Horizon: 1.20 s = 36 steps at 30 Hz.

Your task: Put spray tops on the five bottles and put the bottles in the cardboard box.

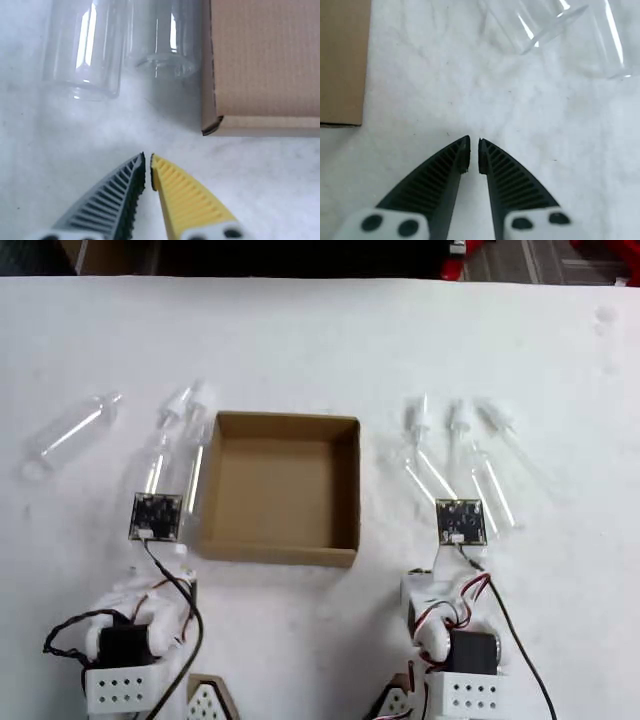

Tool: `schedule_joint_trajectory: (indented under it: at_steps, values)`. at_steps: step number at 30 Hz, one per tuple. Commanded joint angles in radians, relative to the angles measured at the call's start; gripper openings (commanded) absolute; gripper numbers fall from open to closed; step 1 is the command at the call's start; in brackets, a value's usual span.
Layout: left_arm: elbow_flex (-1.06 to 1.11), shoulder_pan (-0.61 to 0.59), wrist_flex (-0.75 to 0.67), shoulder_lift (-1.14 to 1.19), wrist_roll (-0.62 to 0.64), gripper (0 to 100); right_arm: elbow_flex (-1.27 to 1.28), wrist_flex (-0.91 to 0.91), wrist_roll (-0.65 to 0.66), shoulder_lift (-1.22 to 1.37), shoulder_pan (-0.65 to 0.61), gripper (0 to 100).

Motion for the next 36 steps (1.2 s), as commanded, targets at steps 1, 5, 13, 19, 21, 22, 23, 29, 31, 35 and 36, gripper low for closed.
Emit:
schedule_joint_trajectory:
  at_steps: [1, 5, 13, 19, 21, 22, 23, 29, 31, 35, 36]
  values:
    - [-0.005, -0.005, 0.008, -0.008, 0.012, 2, 0.008, 0.004, -0.009, -0.007, -0.01, 1.5]
    - [-0.005, -0.007, 0.008, -0.008, 0.012, 2, 0.008, 0.004, -0.009, -0.007, -0.01, 1.5]
    - [-0.003, 0.01, -0.242, -0.01, 0.009, 2, 0.008, 0.004, -0.009, -0.007, -0.01, 1.5]
    - [-0.006, 0.01, -0.433, -0.01, 0.003, 3, 0.008, 0.004, -0.009, -0.007, -0.01, 1.5]
    - [-0.032, -0.004, -0.468, -0.01, 0.003, 3, 0.008, 0.004, -0.009, -0.007, -0.01, 1.5]
    - [-0.054, -0.022, -0.479, -0.01, 0.003, 3, 0.008, 0.004, -0.009, -0.007, -0.01, 1.5]
    - [-0.078, -0.044, -0.483, -0.01, 0.003, 3, 0.008, 0.004, -0.009, -0.007, -0.01, 1.5]
    - [-0.272, -0.262, -0.482, -0.01, 0.003, 2, 0.008, 0.004, -0.009, -0.007, -0.01, 1.5]
    - [-0.319, -0.358, -0.488, -0.01, 0.003, 2, 0.008, 0.004, -0.009, -0.007, -0.01, 1.5]
    - [-0.351, -0.538, -0.485, -0.01, 0.003, 2, 0.008, 0.004, -0.009, -0.007, -0.01, 1.5]
    - [-0.344, -0.578, -0.482, -0.01, 0.003, 2, 0.008, 0.004, -0.009, -0.007, -0.01, 1.5]
